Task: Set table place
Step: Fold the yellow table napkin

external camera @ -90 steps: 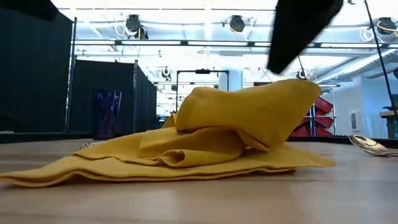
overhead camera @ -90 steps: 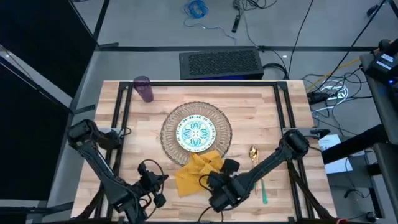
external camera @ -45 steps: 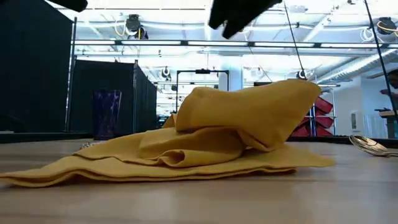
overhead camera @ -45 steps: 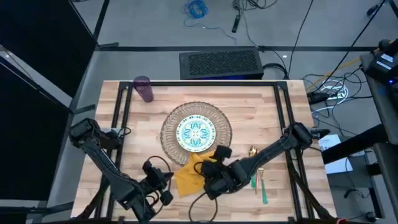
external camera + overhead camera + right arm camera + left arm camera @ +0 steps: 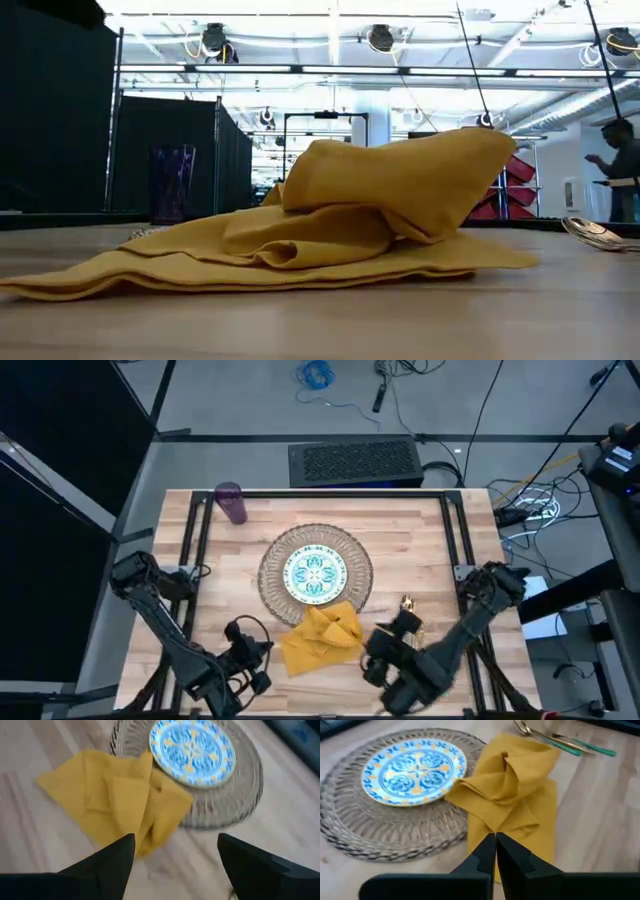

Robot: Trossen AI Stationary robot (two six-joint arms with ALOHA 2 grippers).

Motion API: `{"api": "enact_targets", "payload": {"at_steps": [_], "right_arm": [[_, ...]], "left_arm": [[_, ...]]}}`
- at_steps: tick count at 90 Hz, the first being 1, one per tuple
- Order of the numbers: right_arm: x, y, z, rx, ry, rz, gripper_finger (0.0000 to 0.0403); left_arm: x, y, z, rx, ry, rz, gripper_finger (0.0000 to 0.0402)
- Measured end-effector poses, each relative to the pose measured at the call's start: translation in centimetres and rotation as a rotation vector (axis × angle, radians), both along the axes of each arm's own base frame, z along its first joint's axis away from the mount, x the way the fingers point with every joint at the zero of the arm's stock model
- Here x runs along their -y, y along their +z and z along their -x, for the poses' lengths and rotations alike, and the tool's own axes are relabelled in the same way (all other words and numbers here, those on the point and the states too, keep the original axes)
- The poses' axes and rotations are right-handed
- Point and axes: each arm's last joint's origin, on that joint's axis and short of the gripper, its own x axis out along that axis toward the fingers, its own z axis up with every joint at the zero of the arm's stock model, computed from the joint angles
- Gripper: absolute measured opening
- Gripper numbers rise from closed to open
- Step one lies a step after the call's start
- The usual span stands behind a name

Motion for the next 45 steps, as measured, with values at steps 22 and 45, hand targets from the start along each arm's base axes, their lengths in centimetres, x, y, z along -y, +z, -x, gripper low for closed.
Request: {"api": "enact_targets", "payload": {"at_steps": [22, 45], "right_arm": [[2.4, -6.8, -0.9, -0.048, -0.079, -0.03, 0.027], [6.2, -10.3, -3.6, 0.137, 0.012, -0.216, 0.027]], "left_arm": [[-1.0, 0.0, -1.5, -0.018, 0.009, -0.012, 0.0], [-1.1, 0.0, -1.8, -0.038, -0.002, -0.012, 0.0]]}}
